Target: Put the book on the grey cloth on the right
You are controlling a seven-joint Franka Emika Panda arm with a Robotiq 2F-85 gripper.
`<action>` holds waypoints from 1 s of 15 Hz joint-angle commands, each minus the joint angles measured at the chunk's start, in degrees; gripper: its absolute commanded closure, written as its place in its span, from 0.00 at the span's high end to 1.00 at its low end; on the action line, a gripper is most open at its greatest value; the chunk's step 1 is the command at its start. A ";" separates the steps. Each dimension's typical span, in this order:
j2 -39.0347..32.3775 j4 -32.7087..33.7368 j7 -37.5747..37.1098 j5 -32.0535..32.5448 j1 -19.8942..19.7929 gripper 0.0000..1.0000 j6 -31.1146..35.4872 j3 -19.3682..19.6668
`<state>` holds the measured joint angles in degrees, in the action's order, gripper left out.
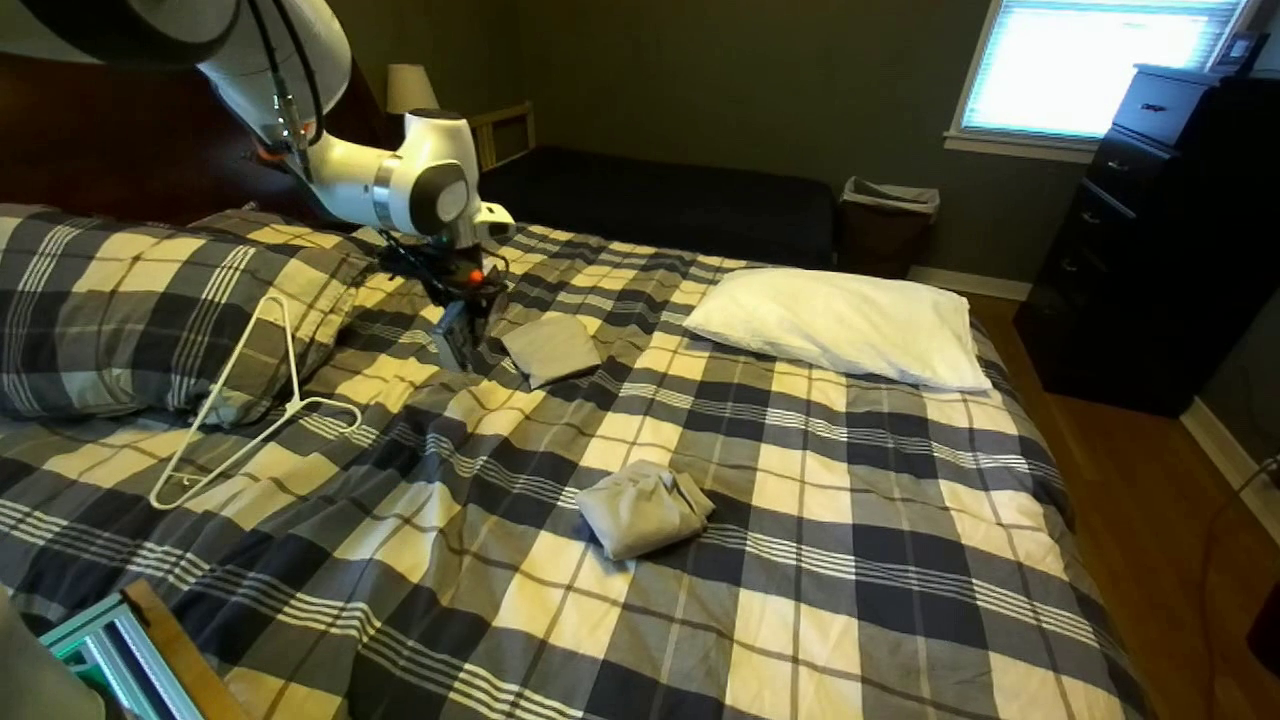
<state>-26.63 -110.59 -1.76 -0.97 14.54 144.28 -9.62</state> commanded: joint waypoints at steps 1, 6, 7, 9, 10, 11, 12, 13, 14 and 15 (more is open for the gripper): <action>0.78 -1.50 0.52 -0.95 -2.11 0.32 0.47 -0.14; 0.00 -1.51 4.60 -11.50 -9.50 0.08 -2.79 -3.00; 0.39 -2.06 4.86 -13.96 -10.90 0.08 -3.51 -2.77; 1.11 -2.86 5.52 -17.99 -14.10 0.08 -4.81 -1.29; 0.86 -2.39 5.73 -19.71 -15.83 0.08 -6.28 -0.65; 0.42 -1.89 6.02 -21.36 -17.56 0.08 -7.81 -0.07; -0.17 -1.41 6.42 -23.24 -19.23 0.08 -9.19 0.37; -0.88 -0.54 6.97 -24.78 -20.94 0.08 -11.81 0.97; -1.56 0.11 6.96 -25.71 -22.27 0.08 -14.73 1.84; -2.60 0.72 7.32 -26.99 -23.69 0.08 -16.75 2.61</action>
<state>-26.61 -112.49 4.45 -23.68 -6.00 133.51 -8.25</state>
